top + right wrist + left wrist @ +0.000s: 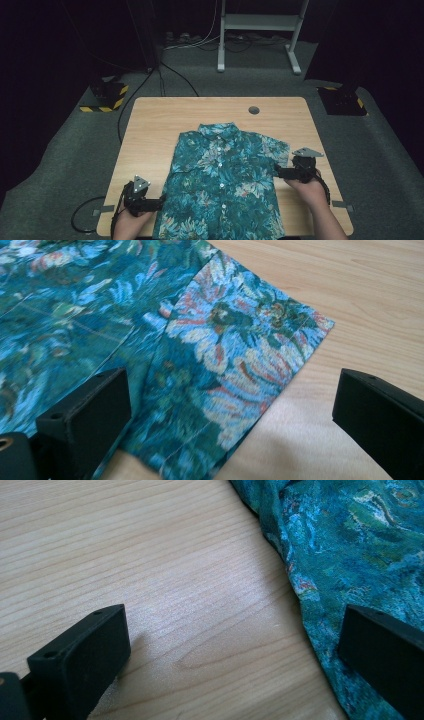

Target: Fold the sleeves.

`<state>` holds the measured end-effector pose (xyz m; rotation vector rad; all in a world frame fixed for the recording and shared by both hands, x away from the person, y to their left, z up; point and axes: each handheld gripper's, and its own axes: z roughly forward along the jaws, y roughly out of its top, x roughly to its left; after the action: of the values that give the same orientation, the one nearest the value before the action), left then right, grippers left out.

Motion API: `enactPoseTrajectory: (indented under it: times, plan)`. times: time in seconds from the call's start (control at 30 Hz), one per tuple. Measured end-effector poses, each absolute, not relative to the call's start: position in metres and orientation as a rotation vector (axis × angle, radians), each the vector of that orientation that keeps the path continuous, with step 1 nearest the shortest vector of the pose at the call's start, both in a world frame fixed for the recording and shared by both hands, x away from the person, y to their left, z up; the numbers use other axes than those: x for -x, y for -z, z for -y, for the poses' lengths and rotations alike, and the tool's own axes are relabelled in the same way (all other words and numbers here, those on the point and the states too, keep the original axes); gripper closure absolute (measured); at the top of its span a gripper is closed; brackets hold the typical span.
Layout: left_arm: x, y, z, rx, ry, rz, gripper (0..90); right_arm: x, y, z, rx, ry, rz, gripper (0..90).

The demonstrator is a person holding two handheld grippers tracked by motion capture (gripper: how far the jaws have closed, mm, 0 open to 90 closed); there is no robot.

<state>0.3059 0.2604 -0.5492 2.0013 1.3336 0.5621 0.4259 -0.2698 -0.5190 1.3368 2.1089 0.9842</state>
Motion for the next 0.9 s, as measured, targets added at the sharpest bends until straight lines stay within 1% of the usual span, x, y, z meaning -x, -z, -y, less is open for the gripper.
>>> enactPoseTrajectory:
  times: [0.63,0.9]
  plan:
    - [-0.306,0.549,-0.261,-2.002,-0.559,-1.329,0.8,-0.46,0.522,0.264,-1.322,-0.963,-2.096,2.4]
    - [-0.306,0.549,-0.261,-2.004,-0.557,-1.327,0.8,-0.473,0.525,0.263,-1.337,-0.965,-2.088,4.7]
